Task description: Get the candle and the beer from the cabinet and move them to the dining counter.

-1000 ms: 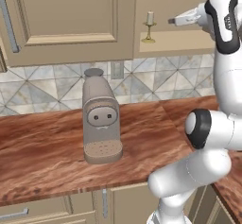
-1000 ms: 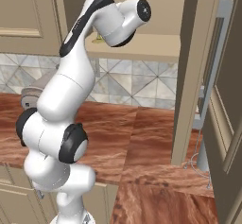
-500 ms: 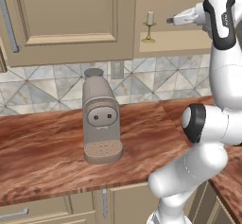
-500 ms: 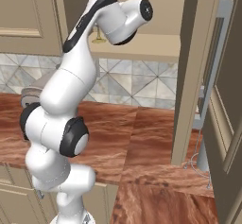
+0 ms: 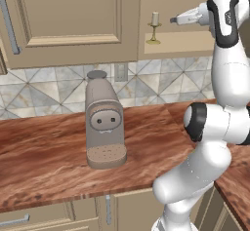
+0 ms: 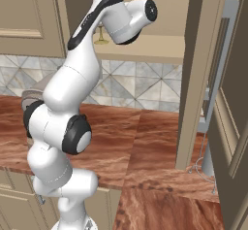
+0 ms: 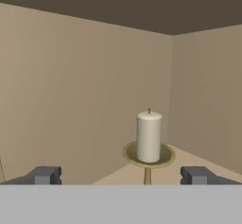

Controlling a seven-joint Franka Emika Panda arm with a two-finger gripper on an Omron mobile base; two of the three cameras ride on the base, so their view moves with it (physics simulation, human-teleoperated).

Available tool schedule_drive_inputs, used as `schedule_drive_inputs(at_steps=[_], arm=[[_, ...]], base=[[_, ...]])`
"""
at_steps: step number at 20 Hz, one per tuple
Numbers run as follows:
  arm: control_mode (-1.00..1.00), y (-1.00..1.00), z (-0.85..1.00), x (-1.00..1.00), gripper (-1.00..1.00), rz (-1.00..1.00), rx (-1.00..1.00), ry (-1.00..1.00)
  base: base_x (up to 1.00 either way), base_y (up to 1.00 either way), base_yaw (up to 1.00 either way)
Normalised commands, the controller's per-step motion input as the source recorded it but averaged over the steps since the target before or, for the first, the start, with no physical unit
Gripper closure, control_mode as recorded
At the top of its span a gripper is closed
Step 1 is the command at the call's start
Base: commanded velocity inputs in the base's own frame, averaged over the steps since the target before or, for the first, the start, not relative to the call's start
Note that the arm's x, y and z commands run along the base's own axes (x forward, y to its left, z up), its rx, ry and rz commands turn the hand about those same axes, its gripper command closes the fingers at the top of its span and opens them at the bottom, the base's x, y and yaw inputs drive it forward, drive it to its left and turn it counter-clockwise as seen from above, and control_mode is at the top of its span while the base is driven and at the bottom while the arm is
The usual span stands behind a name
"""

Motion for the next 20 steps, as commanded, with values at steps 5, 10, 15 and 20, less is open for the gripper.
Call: schedule_drive_inputs(at_steps=[5,10,15,20], arm=[[-1.00,0.00,0.00,0.22,-1.00,0.00,0.00,0.00],[-1.00,0.00,0.00,0.22,-1.00,0.00,0.00,0.00],[-1.00,0.00,0.00,0.19,-1.00,0.00,0.00,0.00],[-1.00,0.00,0.00,0.15,-1.00,0.00,0.00,0.00]], base=[[0.00,0.00,0.00],[0.00,0.00,0.00],[0.00,0.00,0.00],[0.00,0.00,0.00]])
